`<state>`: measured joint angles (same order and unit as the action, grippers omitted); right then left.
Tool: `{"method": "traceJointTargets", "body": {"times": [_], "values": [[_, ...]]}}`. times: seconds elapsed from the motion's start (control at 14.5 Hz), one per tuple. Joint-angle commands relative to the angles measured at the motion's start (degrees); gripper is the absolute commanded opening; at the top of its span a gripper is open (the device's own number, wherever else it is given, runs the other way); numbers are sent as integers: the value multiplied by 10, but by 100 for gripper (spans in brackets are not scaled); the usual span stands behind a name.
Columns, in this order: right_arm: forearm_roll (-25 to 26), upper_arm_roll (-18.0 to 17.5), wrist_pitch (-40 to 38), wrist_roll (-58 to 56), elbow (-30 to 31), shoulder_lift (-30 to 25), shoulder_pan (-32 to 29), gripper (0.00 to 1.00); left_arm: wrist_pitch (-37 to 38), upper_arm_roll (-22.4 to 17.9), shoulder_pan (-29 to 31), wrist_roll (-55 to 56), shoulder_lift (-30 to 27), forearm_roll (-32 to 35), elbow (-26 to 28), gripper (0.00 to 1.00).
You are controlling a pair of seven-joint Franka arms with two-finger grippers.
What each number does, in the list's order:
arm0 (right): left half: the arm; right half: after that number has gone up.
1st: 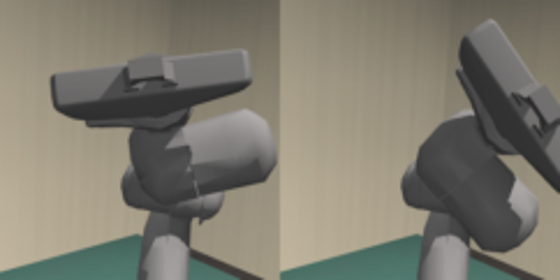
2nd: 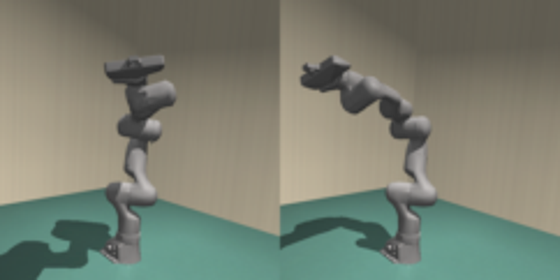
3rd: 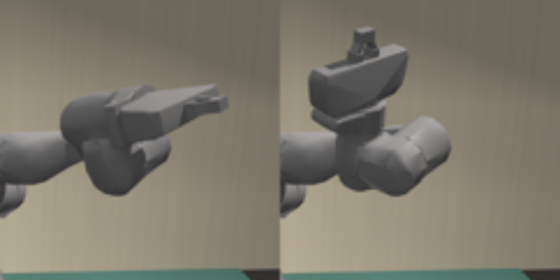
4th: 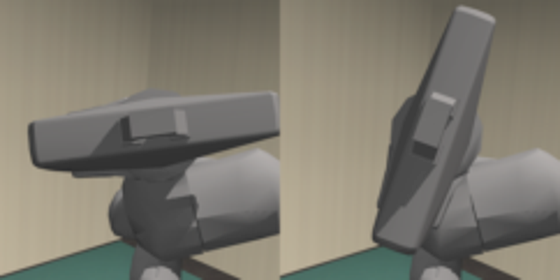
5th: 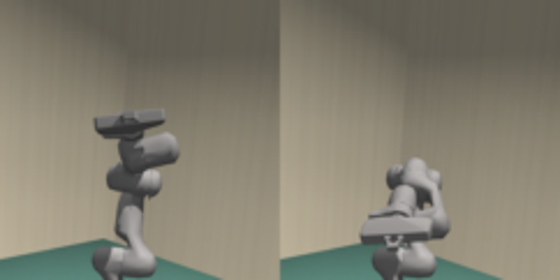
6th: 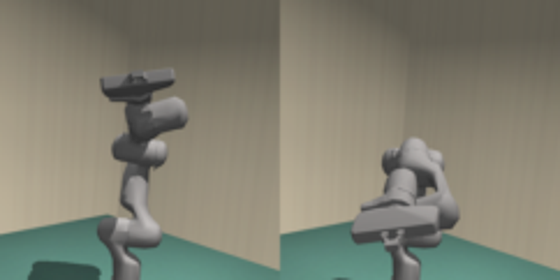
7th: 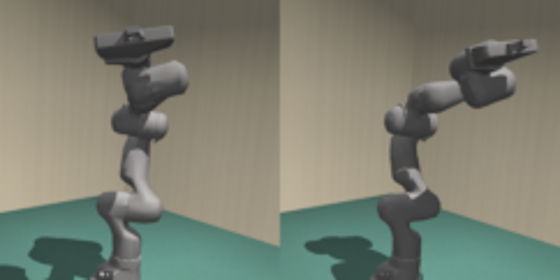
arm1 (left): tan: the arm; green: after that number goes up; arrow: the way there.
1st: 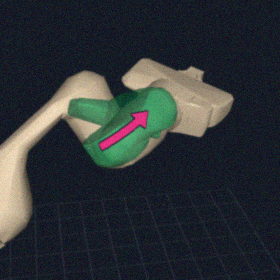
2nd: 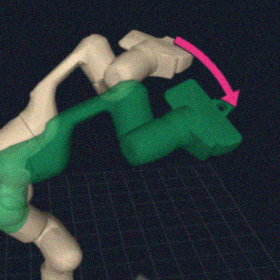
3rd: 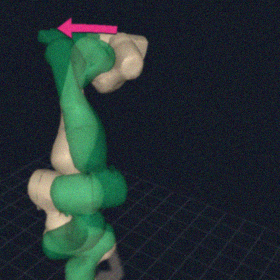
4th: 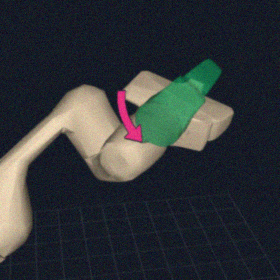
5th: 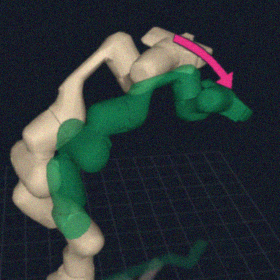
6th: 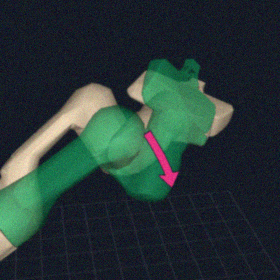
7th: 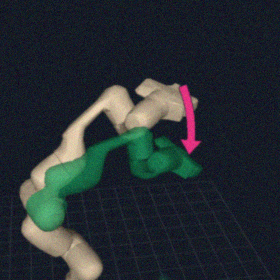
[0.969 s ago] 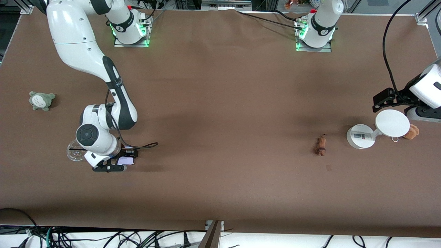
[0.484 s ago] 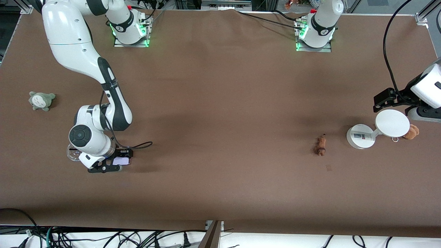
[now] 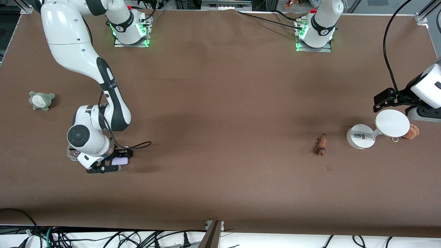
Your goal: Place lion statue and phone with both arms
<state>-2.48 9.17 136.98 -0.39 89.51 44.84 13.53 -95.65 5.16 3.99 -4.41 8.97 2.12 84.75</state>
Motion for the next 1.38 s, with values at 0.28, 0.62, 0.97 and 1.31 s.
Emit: {"method": "traceJointTargets", "body": {"times": [0.28,0.62,0.97,1.31], "values": [[5,-9,-127,-11,-67,-88,-5,100,13,-2,2,-10,5,-5,-15,100],[4,8,-287,-5,-86,-184,-10,100,13,-2,2,-10,5,-5,-16,100],[10,22,-445,1,-87,-279,-12,100,15,-2,2,-9,5,-4,-15,100],[11,9,-542,-4,-84,-338,-49,100,16,-2,2,-9,5,-3,-16,100]]}}
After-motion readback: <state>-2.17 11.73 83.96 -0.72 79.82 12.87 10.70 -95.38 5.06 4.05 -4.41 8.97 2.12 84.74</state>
